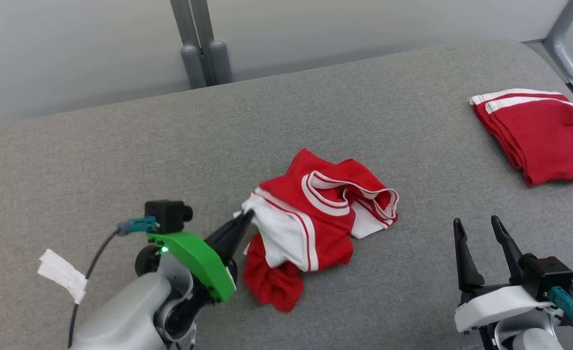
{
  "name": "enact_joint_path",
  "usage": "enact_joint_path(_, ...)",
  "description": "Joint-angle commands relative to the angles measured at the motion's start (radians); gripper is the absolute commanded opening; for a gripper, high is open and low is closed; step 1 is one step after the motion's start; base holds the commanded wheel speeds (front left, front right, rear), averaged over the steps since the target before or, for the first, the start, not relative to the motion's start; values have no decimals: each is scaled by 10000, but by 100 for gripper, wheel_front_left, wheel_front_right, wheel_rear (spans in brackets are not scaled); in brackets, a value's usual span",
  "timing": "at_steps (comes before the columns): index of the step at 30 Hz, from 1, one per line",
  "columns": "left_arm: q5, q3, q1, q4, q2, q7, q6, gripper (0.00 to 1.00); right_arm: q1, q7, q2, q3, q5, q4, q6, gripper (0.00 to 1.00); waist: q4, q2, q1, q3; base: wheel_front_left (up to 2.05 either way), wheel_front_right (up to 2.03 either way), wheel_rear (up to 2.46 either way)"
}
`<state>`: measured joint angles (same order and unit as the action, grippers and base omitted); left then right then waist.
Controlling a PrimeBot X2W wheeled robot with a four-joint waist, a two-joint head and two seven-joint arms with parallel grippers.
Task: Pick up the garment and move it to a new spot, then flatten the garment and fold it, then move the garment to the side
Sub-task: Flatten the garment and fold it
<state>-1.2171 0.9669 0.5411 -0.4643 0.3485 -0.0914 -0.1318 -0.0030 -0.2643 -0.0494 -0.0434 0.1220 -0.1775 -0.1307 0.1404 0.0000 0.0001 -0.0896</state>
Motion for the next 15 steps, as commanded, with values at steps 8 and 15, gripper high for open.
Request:
enact_joint_path(8,-553,-1261,1665,913,962,-705,22,0,214,1,-20,-21,-28,-6,0,100,-484,0,-1,327,0,0,0)
enact_joint_path(15,-53,-1985,3621,612,1463,-714,298,0,261,1,-22,103,-152,-96,0,100,-644,0,-1,561,0,0,0)
